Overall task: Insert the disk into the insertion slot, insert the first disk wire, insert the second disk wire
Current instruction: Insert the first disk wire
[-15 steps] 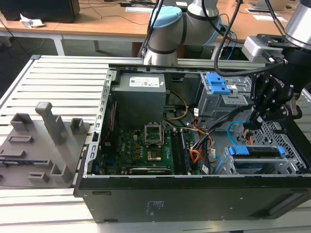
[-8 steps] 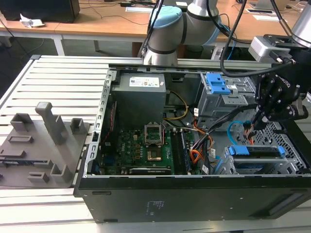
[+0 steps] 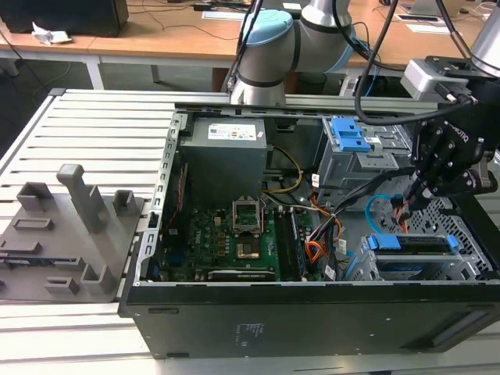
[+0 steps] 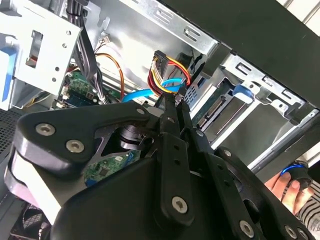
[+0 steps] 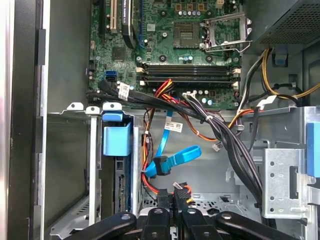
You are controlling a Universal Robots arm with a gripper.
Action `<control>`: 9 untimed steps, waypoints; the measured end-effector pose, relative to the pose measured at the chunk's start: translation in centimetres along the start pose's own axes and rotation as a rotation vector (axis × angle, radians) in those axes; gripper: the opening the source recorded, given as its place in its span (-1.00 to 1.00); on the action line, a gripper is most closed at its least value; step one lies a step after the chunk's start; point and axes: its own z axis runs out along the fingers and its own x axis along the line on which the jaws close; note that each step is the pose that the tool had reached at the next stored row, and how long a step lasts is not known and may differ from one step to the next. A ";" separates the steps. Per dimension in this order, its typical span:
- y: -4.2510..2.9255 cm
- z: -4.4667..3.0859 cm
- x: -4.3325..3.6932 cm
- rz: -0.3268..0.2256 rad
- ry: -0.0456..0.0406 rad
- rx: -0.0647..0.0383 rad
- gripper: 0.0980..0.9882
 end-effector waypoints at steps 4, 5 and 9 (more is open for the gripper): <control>-0.01 0.10 0.69 0.000 0.0000 0.000 -0.86; -0.02 0.15 0.92 0.000 0.0000 0.000 -0.86; -0.04 0.26 1.59 0.000 0.0001 0.000 -0.86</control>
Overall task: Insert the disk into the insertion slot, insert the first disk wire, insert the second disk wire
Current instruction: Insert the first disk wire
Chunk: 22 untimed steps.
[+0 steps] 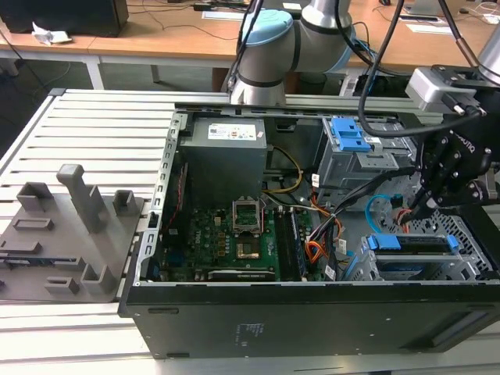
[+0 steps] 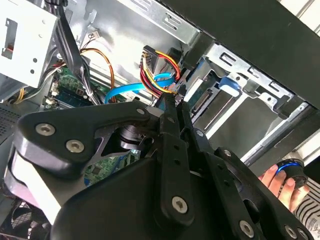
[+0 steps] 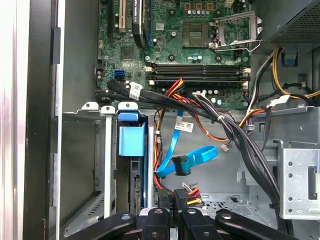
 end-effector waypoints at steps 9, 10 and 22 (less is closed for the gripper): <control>-0.06 0.36 2.55 0.000 -0.0003 0.000 -0.86; -0.07 0.51 2.64 0.000 -0.0009 0.000 -0.86; -0.27 1.09 2.95 -0.001 -0.0148 0.000 -0.86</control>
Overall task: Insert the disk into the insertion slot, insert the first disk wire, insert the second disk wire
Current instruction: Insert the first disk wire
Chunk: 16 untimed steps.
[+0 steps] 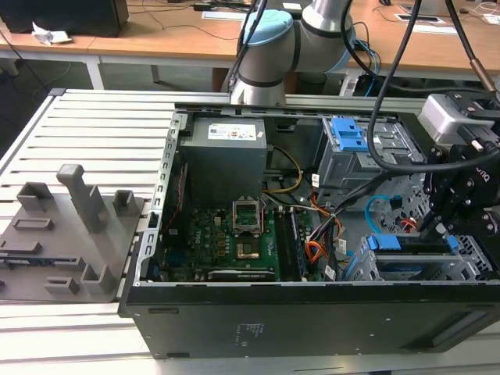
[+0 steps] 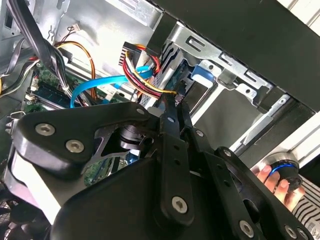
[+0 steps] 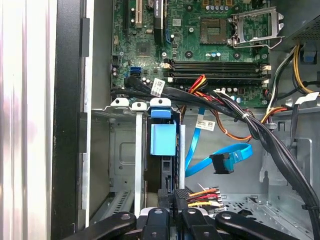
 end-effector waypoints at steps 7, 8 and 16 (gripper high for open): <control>-0.35 0.30 -0.01 0.000 -0.0010 -0.001 -0.86; -0.35 0.31 -0.01 0.000 -0.0011 -0.001 -0.86; -0.31 -0.68 0.02 0.000 -0.0014 -0.001 -0.68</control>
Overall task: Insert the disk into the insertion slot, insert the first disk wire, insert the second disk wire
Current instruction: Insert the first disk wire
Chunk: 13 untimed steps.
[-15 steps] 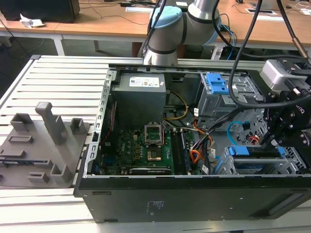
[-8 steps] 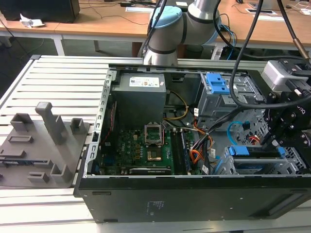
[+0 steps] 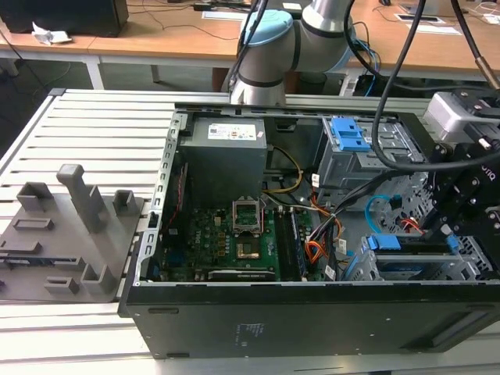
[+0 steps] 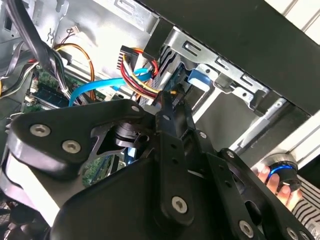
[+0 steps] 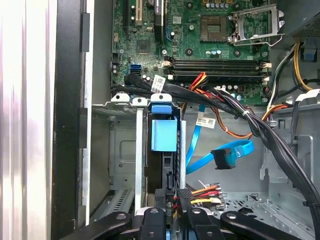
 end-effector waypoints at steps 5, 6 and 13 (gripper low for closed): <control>0.12 -2.48 0.06 0.000 0.0002 0.000 -0.68; 0.14 -3.02 0.07 0.000 0.0002 0.000 -0.68; 0.17 -3.50 0.09 0.000 0.0002 0.000 -0.68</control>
